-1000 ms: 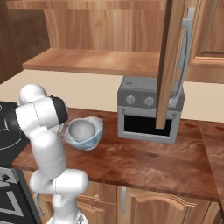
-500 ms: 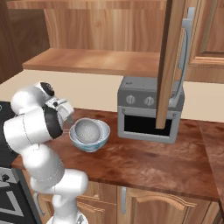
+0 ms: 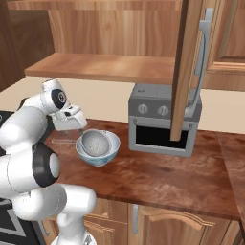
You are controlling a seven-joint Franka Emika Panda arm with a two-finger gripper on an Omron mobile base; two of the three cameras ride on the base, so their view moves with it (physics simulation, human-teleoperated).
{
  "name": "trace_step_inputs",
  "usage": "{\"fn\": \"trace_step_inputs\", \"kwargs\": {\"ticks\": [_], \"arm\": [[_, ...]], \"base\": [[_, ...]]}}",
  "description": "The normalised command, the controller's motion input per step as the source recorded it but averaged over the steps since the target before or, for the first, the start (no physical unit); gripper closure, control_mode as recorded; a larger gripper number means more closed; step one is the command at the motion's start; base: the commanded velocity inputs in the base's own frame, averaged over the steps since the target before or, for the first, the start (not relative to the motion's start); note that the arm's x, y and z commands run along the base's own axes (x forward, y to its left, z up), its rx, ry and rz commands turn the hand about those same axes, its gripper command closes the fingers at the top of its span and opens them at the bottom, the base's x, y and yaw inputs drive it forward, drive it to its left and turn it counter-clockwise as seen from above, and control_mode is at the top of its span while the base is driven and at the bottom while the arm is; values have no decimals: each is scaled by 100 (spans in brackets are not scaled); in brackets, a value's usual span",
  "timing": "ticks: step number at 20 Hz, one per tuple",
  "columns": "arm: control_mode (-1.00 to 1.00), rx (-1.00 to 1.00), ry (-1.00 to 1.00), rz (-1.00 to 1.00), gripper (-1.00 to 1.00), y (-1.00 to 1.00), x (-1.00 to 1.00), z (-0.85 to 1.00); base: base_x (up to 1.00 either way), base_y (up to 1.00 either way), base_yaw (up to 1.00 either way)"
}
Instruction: Open the cabinet and setup a tea strainer by placing it in the bowl upright.
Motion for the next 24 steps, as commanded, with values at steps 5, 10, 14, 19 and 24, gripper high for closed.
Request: {"fn": "trace_step_inputs", "kwargs": {"ticks": [5,10,14,19,24], "arm": [[-100,26,-22,1,-100,-1,-7,59],[-100,26,-11,0,-100,-10,-28,61],[-100,24,-1,-4,-100,-39,-48,26],[-100,16,0,-8,-100,-49,-42,1],[-100,14,0,-4,-100,-34,-39,21]], "base": [[0,0,0],[0,0,0],[0,0,0],[0,0,0],[0,0,0]]}}
